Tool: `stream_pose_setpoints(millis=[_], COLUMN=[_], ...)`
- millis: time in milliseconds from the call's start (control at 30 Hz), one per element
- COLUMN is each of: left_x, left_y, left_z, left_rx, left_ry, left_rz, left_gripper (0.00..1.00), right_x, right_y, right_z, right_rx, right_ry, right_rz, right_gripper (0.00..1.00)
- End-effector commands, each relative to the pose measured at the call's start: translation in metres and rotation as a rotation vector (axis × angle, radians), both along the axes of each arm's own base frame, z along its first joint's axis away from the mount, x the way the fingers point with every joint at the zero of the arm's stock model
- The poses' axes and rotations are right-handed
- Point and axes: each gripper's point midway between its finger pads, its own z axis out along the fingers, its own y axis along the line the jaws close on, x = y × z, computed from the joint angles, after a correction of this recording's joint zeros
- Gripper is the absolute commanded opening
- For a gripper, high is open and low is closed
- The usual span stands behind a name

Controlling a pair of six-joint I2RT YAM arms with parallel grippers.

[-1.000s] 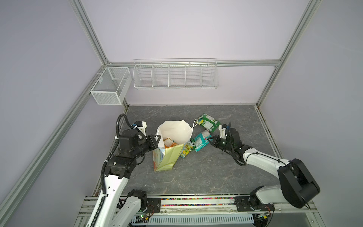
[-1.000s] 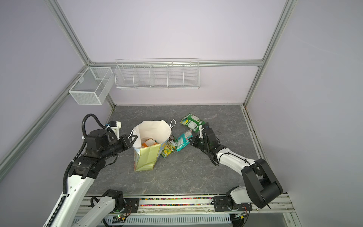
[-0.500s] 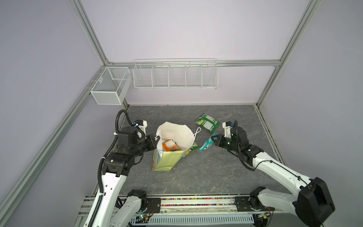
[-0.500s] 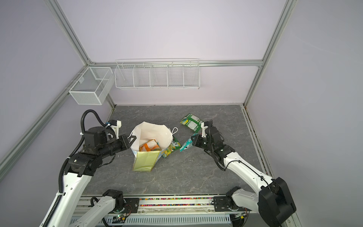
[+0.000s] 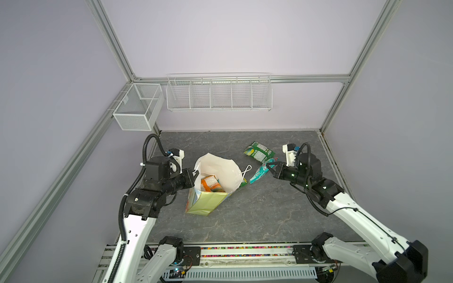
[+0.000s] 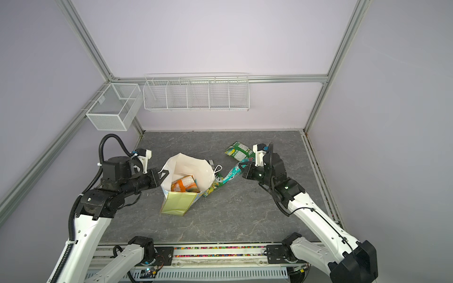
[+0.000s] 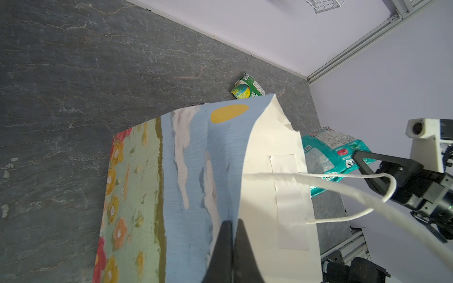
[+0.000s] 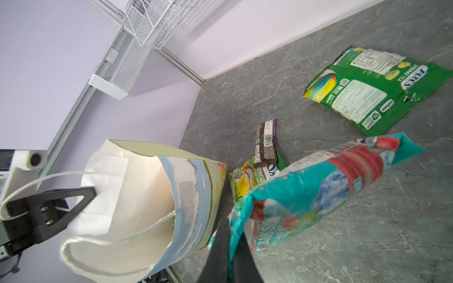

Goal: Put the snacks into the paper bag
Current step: 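Lift the teal Fox's packet off the table with the right gripper, then carry the teal packet with the right gripper over the bag's opening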

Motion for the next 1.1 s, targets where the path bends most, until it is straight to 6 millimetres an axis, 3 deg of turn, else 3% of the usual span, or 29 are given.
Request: stream_pose_setpoints(millis=[0,600,1067], left_x=[0.001,0.005,0.005], left_y=[-0.005,-0.007,-0.006], left_z=[0.024,0.015,0.012], left_rx=[-0.009,-0.018,-0.011], left_ry=[-0.089,-0.069,-0.064], left_rz=[-0.042,-0.042,-0.038], left_gripper=[0.00,0.00,0.00], right_x=[-0.011,-0.042,-0.078], right_y=[0.005,0.008,0.029], right_z=[0.038,0.112,0.180], right_rx=[0.038,0.102,0.184], right_ry=[-0.100,-0.248,-0.379], right_rz=[0.056,0.172,0.370], right_gripper=[0.07,0.07,0.07])
